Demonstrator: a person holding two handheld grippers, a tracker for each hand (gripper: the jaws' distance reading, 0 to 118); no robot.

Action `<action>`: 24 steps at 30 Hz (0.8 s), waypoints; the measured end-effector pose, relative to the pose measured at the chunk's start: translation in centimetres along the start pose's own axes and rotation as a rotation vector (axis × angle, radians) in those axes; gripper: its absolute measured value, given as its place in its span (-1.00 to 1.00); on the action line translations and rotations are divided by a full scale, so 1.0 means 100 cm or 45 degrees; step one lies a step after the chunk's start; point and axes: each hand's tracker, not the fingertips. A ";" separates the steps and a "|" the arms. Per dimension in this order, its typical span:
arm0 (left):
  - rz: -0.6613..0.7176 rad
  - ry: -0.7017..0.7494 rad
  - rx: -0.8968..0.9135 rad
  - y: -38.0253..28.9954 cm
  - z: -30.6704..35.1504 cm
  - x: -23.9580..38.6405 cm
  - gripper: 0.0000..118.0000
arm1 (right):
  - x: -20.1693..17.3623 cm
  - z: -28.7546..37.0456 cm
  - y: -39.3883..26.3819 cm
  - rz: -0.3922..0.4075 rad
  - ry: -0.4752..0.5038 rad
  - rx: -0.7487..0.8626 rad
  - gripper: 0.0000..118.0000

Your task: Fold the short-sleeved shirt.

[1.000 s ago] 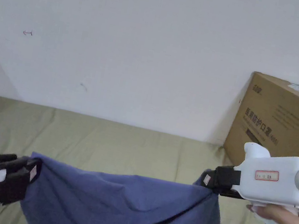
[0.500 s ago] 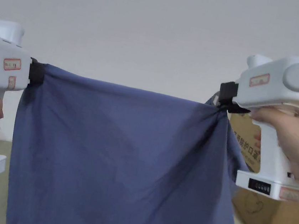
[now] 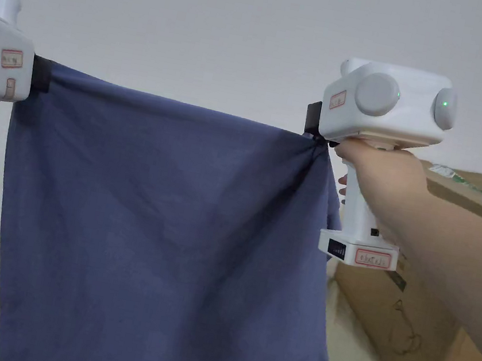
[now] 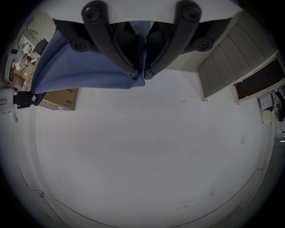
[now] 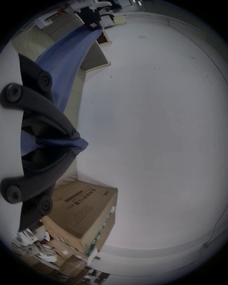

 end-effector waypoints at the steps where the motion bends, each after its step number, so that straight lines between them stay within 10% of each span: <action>1: 0.003 0.006 -0.005 -0.009 -0.004 -0.001 -0.87 | -0.003 -0.006 -0.013 -0.022 -0.005 -0.007 -0.85; 16: 0.108 -0.369 -1.177 -0.386 0.098 -0.008 -0.87 | 0.010 0.051 -0.435 -0.019 0.038 -0.903 -0.85; 24: 0.177 -0.412 -1.187 -0.402 0.250 -0.042 -0.87 | 0.024 0.208 -0.455 0.057 0.244 -0.974 -0.85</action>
